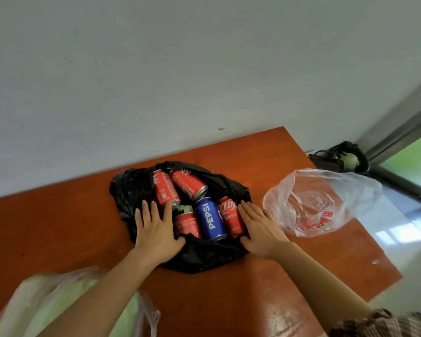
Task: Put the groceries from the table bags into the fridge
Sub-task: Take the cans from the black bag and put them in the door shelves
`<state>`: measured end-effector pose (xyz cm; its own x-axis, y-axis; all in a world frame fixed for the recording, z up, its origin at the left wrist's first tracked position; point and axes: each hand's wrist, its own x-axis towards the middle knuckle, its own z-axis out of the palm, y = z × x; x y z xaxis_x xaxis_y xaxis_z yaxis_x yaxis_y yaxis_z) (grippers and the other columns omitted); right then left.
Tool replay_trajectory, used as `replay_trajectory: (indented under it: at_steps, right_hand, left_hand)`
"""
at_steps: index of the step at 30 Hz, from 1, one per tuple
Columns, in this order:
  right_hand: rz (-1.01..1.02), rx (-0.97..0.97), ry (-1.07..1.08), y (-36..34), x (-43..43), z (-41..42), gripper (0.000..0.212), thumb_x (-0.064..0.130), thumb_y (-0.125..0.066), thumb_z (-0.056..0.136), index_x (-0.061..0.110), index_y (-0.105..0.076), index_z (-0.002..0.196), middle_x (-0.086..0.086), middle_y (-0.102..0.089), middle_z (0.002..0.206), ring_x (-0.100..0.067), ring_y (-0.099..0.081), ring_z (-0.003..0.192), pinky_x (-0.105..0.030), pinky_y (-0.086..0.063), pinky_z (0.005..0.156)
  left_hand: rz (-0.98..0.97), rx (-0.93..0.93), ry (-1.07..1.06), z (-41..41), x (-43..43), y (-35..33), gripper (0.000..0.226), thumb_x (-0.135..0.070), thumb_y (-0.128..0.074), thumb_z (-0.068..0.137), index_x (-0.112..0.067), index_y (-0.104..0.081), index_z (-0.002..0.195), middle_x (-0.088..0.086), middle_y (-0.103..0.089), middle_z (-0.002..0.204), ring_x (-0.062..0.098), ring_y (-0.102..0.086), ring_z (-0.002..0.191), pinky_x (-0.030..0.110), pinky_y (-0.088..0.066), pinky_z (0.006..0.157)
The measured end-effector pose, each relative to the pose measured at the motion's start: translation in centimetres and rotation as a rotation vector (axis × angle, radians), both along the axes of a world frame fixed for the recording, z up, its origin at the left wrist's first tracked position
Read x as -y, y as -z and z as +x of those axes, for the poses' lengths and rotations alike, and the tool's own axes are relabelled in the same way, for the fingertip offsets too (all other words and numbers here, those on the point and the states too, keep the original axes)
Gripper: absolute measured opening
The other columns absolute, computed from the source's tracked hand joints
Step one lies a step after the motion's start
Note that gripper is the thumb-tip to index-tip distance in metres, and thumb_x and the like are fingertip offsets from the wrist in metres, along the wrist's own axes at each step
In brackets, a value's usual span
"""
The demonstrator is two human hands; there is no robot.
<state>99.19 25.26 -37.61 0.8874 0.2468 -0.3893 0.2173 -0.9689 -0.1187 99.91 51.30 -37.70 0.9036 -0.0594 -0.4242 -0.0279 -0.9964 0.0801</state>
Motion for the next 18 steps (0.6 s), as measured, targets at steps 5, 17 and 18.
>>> replay_trajectory:
  at_steps: [5,17,18]
  right_hand:
    - [-0.037,-0.111,0.054,1.0,0.4,-2.4,0.102,0.047,-0.051,0.086,0.005,0.017,0.150,-0.013,0.016,0.160,-0.026,0.014,0.148,-0.037,0.005,0.118]
    - [0.185,0.177,0.125,-2.1,-3.4,-0.9,0.044,0.025,-0.049,0.090,0.011,-0.047,0.132,-0.007,-0.045,0.141,-0.027,-0.036,0.132,-0.039,-0.030,0.107]
    - [0.190,0.208,0.106,-2.2,-4.2,-0.5,0.035,0.023,-0.048,0.091,0.012,-0.053,0.124,-0.005,-0.052,0.131,-0.025,-0.042,0.124,-0.036,-0.034,0.100]
  left_hand:
    - [0.042,-0.357,-0.087,-3.1,0.6,0.9,0.100,-0.061,-0.048,0.083,-0.011,0.006,0.151,0.030,0.000,0.155,0.050,0.006,0.141,0.053,0.002,0.116]
    - [-0.478,-0.119,-0.384,-2.7,1.4,0.2,0.028,-0.022,-0.048,0.089,-0.014,-0.056,0.114,0.010,-0.064,0.111,0.027,-0.060,0.096,0.034,-0.049,0.083]
    - [-0.522,-0.049,-0.422,-2.6,1.7,0.1,0.033,-0.023,-0.048,0.092,-0.014,-0.054,0.122,0.010,-0.063,0.116,0.028,-0.060,0.102,0.034,-0.047,0.085]
